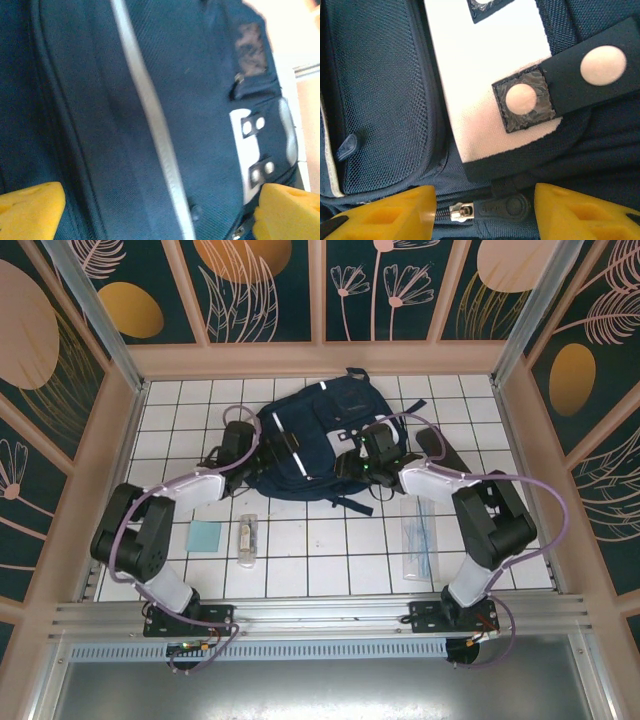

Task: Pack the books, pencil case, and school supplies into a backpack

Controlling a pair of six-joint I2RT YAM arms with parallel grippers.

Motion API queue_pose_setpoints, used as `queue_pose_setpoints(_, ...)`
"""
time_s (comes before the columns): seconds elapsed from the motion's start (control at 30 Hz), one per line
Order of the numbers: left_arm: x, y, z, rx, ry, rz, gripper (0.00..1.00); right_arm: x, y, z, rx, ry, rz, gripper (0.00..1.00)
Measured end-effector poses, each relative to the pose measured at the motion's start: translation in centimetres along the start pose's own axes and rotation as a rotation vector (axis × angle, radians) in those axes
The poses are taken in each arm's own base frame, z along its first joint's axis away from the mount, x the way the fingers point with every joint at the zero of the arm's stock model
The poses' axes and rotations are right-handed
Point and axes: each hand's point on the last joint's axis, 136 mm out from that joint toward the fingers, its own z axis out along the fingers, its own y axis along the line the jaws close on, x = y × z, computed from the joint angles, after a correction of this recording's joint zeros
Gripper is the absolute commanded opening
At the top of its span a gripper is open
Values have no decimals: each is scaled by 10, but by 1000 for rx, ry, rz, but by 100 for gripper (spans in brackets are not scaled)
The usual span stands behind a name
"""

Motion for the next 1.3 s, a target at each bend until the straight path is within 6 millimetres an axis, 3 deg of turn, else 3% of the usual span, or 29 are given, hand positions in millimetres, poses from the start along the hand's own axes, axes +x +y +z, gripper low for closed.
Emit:
queue_pose_setpoints(0.1,5,12,16,-6,11,-29,99,1,-2,6,3,-1,-8,56)
queue_pose_setpoints(0.4,-11,7,31,56,-53,-27,99,-3,-5,20,-33,-35,-4,62)
queue_pose_setpoints(0.57,-14,6,32,66,-67,-33,99,-1,7,16,-133,-44,14,62)
queue_pose_setpoints(0.67,-16,6,32,60,-68,-34,99,-1,29,2,-216,-44,8,62)
queue_pose_setpoints(0.83,-17,5,34,41,-54,-33,99,3,94,-35,-416,-50,-64,61)
queue_pose_setpoints(0.9,-16,5,34,28,-46,-22,98,3,101,-44,-432,-59,-76,61)
queue_pose_setpoints(0.97,-15,5,34,15,-39,-7,95,1,96,-47,-404,-69,-72,61)
queue_pose_setpoints(1.07,-11,7,30,-10,-15,22,88,-4,73,-47,-286,-93,-48,66)
queue_pose_setpoints(1.17,-2,7,22,-41,23,66,83,-17,39,-53,-144,-145,-15,74)
queue_pose_setpoints(1.3,17,-5,7,-57,84,139,82,-52,-17,-72,8,-251,80,73)
